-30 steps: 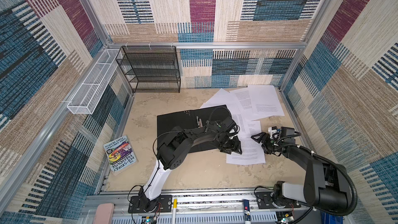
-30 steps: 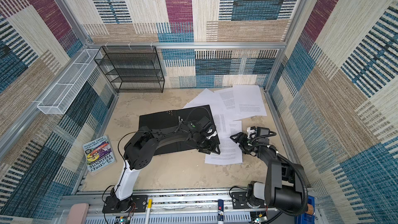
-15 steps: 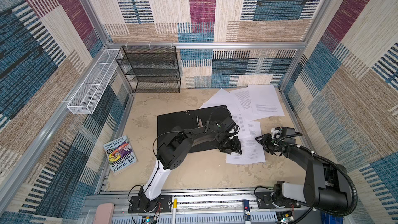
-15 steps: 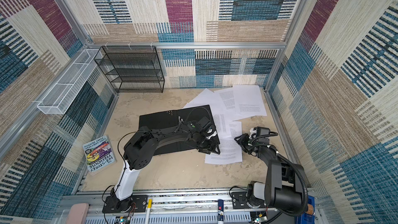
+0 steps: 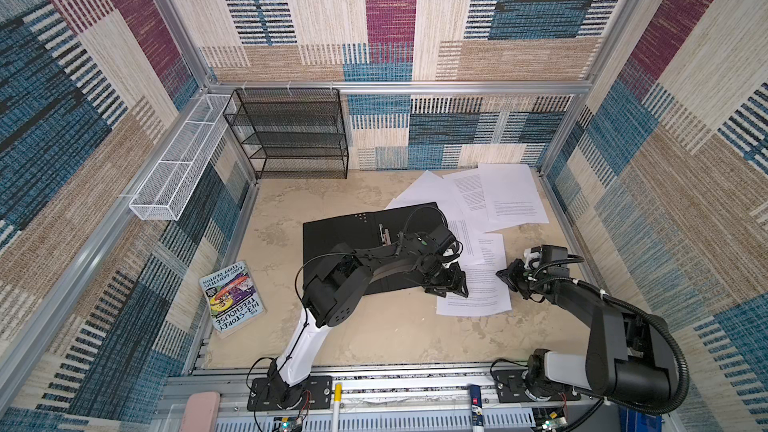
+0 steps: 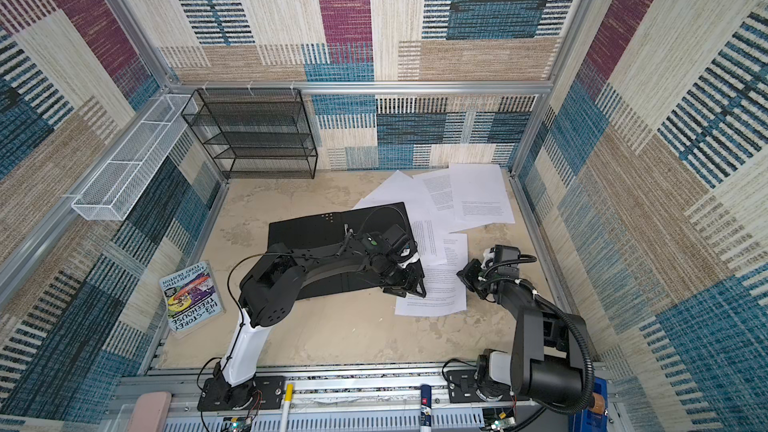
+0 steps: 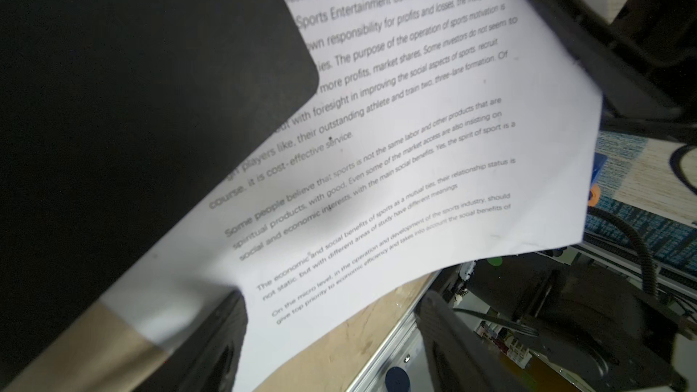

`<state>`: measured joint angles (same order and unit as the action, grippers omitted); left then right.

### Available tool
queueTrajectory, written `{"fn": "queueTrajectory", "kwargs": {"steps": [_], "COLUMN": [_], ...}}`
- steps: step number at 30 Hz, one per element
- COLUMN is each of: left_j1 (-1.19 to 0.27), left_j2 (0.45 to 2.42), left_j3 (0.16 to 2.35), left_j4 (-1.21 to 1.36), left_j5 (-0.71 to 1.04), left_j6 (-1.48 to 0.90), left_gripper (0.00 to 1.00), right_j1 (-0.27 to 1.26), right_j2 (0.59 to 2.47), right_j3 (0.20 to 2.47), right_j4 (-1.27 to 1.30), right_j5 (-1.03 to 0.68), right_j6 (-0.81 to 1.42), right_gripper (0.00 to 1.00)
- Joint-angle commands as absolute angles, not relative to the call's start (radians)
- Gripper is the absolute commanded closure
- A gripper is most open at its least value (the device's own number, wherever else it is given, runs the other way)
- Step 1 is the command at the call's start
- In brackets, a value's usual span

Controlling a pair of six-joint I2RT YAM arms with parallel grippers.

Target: Put the files into the folder

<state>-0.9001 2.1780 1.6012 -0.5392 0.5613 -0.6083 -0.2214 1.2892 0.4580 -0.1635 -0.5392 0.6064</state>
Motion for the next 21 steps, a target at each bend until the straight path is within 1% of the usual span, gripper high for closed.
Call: {"fn": "queueTrajectory", "kwargs": {"steps": [1,5,10,14,18,21], "left_j1": [-0.907,-0.917,-0.904,-0.847,-0.718,-0.6], "left_j2": [2.146,2.071,1.918,1.792,1.672,1.606], "left_j3": [1.618,1.638,1.581,1.447,1.296,1.186], "left_j4": [-0.628,-0.576,-0.449,-0.321,-0.358,-0.405], "left_j5": [0.517,0.649,0.727,0.742,0.642,0.541], "left_j6": [-0.553,-0.552,-0.618,-0.722,-0.748,-0.757], "left_gripper": [0.21,0.14,0.12,0.12,0.12,0.12], "right_j1": [-0.22,-0.22,-0.22,-0.22,-0.215,-0.181], "right_j2": [1.249,1.149,1.016,0.934,0.905,0.92], "right_j3": [0.474,0.504,0.586,0.639,0.763,0.885], "right_j4": [-0.202,-0.305,-0.434,-0.505,-0.548,-0.591], "right_j5": [-0.463,-0.362,-0.254,-0.195,-0.23,-0.209], "right_j6": [0.585,0.577,0.588,0.582,0.547,0.521], "right_gripper": [1.0,1.0,1.0,1.0,1.0,1.0]}}
